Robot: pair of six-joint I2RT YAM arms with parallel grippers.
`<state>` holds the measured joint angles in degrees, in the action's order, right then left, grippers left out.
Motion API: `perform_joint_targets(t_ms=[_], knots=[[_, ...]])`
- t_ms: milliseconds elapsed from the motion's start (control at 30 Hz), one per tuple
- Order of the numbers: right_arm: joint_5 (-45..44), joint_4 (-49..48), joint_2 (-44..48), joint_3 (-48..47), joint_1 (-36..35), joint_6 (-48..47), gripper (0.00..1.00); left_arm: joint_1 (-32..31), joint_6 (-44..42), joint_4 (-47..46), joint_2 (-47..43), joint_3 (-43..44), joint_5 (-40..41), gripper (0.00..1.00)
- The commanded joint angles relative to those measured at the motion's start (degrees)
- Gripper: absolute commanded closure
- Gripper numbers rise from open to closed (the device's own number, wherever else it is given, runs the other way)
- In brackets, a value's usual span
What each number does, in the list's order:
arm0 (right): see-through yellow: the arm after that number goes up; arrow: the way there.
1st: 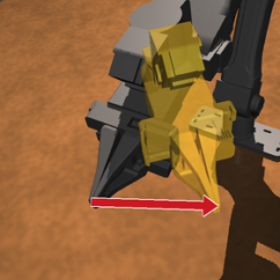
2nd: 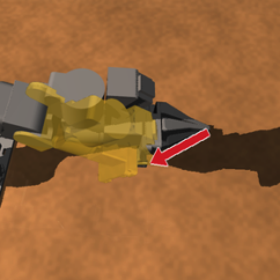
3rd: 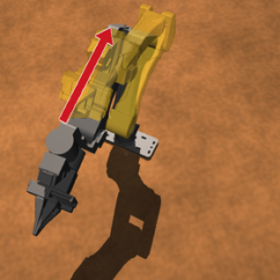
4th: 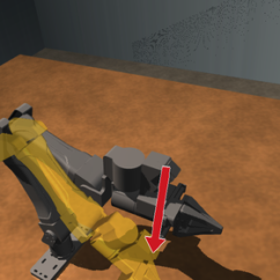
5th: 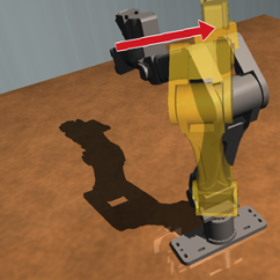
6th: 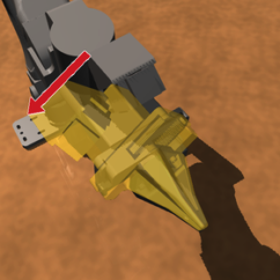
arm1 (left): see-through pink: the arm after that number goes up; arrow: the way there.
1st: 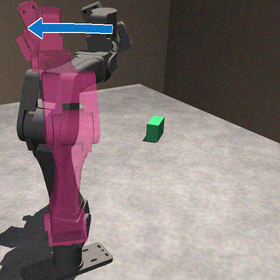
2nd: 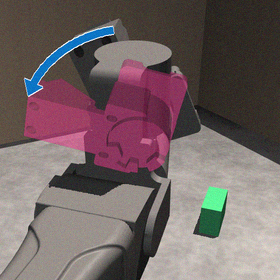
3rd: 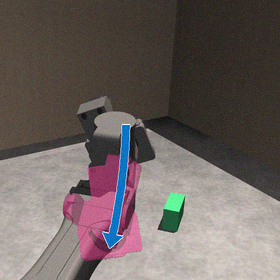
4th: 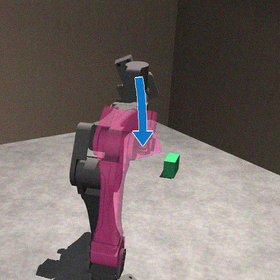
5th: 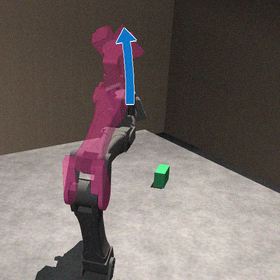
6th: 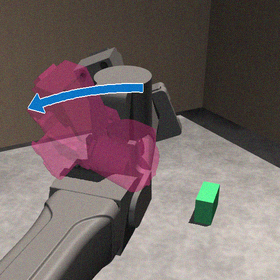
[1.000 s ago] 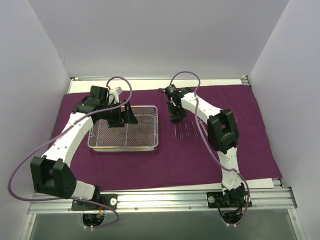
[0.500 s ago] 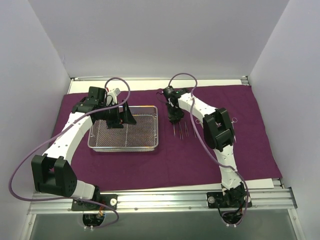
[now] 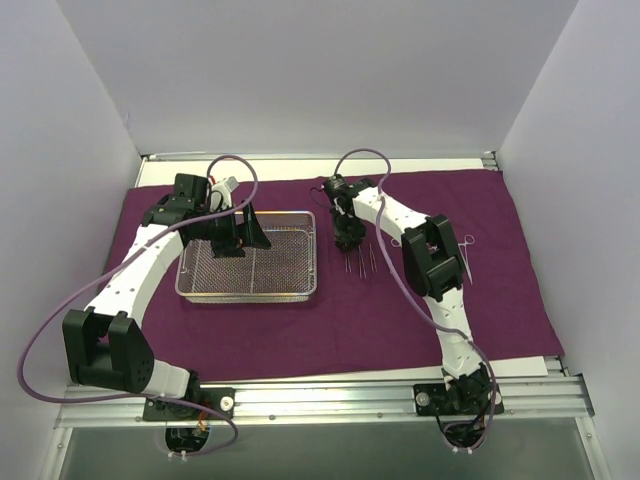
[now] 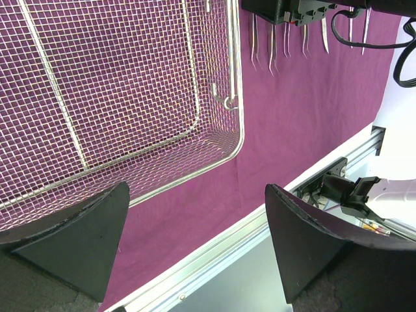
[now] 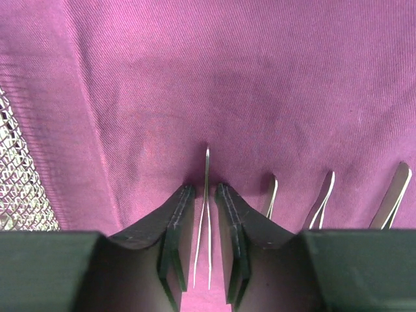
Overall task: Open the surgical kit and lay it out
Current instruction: Place the medical item in the surgical kit, then reset both arms
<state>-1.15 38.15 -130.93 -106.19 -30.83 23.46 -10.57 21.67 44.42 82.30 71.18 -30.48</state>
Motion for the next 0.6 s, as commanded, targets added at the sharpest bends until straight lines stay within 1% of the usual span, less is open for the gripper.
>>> perform_joint_targets(t_ms=[0,133,167,333,400,433,467,567], knots=[[-2.0,2.8,-0.4,-1.6,-0.3,-0.3,0.76,0.5,-1.5,-1.3,-0.7,0.4,-1.3,0.06],[-2.5,3.5,0.2,-2.4,-0.3,-0.3,0.74,0.5,-1.4,-1.3,-1.3,0.2,-1.3,0.06],[-2.7,3.7,0.8,-2.6,-0.4,-0.3,0.71,0.5,-1.4,-1.4,-1.4,-0.1,-1.3,0.06],[-4.3,4.7,4.5,-4.4,-1.0,-0.6,0.66,0.5,-0.9,-1.7,-2.0,-0.3,-1.3,0.06],[-4.2,4.6,7.3,-3.7,-1.2,-0.8,0.46,0.5,-0.4,-2.3,-2.0,-0.8,-1.4,0.06],[-4.1,4.1,8.5,-3.0,-1.3,-0.9,0.26,0.6,-0.2,-2.4,-2.0,-0.9,-1.4,0.06],[-4.2,3.9,10.8,-1.6,-1.4,-1.0,0.01,0.6,0.2,-2.8,-2.0,-1.1,-1.4,0.06],[-4.7,1.8,16.4,1.5,-1.5,-0.8,0.00,0.9,1.4,-4.4,-2.1,-1.9,-1.4,0.06]])
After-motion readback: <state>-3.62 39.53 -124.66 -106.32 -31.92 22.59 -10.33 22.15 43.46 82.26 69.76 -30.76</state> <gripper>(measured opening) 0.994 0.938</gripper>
